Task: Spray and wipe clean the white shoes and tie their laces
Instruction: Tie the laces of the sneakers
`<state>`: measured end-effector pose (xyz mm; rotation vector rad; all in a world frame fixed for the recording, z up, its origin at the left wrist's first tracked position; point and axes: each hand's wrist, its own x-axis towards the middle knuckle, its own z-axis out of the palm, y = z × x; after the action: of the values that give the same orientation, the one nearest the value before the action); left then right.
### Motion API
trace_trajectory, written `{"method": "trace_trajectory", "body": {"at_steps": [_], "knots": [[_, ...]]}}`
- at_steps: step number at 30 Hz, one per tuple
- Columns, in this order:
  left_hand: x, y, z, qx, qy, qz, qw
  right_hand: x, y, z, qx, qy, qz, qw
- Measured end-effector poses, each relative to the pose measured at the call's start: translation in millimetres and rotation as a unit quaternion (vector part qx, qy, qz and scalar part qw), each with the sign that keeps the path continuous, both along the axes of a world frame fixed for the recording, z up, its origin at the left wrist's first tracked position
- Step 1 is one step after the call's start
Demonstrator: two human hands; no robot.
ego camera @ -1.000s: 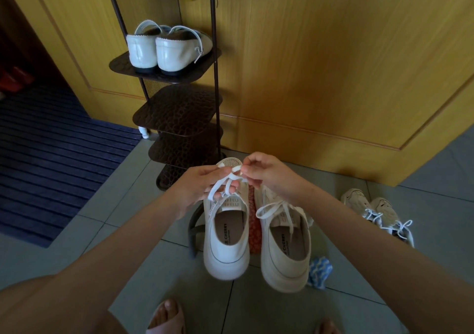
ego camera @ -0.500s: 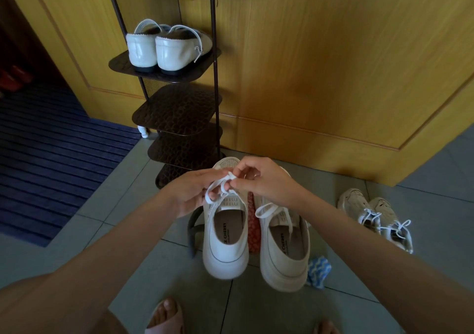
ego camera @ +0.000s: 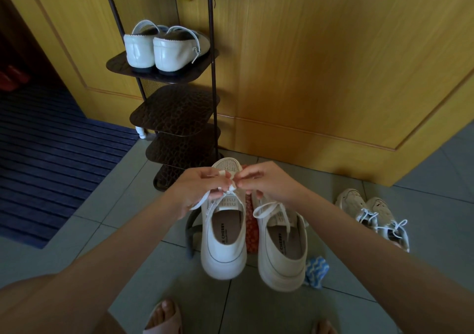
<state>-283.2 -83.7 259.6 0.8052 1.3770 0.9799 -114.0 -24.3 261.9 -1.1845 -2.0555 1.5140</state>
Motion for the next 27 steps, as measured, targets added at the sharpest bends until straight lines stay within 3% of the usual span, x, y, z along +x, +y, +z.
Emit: {"method": "trace_trajectory", "body": {"at_steps": [8, 13, 16, 19, 24, 27], "knots": [[-3, -2, -10, 0.144, 0.181, -0.005, 0.973, -10, -5, -5, -0.005, -0.02, -0.007, 1.0], [4, -9, -15, 0.234, 0.356, 0.014, 0.905, -10, -3, -6, -0.032, -0.028, -0.02, 0.999], [10, -13, -15, 0.278, 0.418, 0.023, 0.865, -9, -2, -5, -0.044, -0.022, -0.026, 0.998], [10, -14, -17, 0.301, 0.41, 0.036, 0.86, -6, -1, -3, -0.045, -0.016, -0.02, 0.999], [10, -14, -15, 0.283, 0.293, 0.048, 0.912, -4, -1, -8, -0.057, 0.031, -0.036, 0.997], [12, -15, -14, 0.284, 0.252, 0.058, 0.923, -7, -2, -9, -0.032, 0.03, -0.022, 0.999]]}}
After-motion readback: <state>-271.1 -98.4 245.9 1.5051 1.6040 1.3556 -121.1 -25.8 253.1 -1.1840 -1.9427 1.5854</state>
